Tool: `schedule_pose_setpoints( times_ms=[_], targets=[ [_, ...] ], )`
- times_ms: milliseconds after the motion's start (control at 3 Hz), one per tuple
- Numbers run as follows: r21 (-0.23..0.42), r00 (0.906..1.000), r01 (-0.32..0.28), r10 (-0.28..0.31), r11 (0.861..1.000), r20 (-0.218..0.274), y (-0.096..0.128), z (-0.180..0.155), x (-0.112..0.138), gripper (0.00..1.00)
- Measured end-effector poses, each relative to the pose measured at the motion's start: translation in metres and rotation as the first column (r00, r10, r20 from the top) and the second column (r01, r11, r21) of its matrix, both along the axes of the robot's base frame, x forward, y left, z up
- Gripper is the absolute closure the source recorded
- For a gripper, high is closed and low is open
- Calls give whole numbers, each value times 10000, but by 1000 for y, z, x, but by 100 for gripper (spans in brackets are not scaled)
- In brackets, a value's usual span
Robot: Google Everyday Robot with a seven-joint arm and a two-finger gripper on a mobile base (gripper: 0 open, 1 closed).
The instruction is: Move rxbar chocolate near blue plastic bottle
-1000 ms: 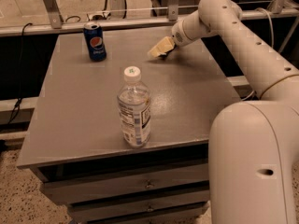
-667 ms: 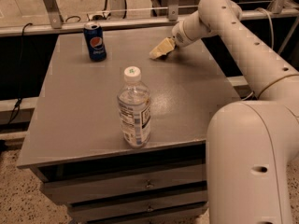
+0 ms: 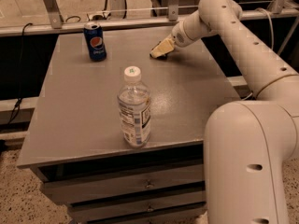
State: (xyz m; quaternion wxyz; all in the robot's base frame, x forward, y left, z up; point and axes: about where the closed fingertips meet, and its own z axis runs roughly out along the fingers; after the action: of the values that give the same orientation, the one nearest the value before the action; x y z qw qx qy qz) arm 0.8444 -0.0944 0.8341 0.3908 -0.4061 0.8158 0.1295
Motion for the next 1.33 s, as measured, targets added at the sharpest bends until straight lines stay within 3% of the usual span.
schedule_pose_setpoints(
  times_ms=[333, 667, 1000, 1333],
  targets=[
    [0, 10000, -1, 1, 10000, 0, 0, 2, 0, 87],
    [1, 10000, -5, 5, 10000, 0, 0, 2, 0, 100],
    [367, 9951, -985, 983, 9945, 53, 3, 28, -29, 100],
    [910, 9664, -2567, 2565, 9622, 147, 4, 68, -87, 100]
  ],
)
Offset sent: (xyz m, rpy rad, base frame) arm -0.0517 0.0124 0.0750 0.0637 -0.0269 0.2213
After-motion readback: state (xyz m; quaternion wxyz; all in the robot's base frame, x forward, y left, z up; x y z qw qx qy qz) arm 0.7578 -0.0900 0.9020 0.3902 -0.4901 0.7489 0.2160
